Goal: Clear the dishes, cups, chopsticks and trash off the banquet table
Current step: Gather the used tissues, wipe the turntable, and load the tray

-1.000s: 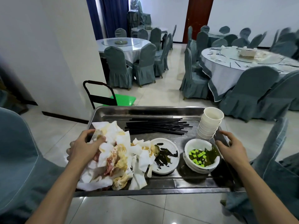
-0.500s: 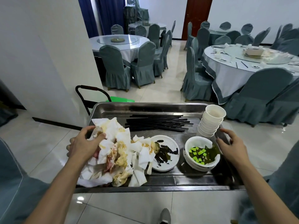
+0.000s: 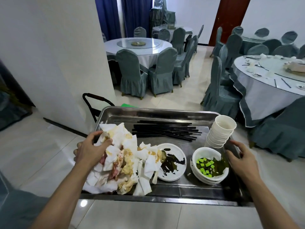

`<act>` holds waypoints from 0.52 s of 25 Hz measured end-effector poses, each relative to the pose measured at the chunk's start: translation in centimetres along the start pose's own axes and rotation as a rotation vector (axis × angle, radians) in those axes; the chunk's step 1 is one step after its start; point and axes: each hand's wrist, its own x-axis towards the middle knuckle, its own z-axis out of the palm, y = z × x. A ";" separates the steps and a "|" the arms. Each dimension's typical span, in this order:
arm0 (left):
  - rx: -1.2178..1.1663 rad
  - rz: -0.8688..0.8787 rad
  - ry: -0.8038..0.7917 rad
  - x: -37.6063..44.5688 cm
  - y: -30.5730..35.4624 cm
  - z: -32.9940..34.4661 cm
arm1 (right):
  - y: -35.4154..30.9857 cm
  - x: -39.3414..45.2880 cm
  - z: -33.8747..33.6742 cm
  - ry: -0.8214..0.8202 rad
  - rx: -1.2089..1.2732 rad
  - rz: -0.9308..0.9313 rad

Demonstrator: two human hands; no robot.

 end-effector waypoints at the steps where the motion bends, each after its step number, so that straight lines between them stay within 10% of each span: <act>1: 0.004 -0.009 0.003 1.0 0.9 0.9 | -0.3 2.1 0.3 -0.004 -0.002 -0.007; 13: -0.062 -0.070 0.033 15.3 8.7 10.7 | -4.8 22.7 5.9 -0.023 -0.016 -0.078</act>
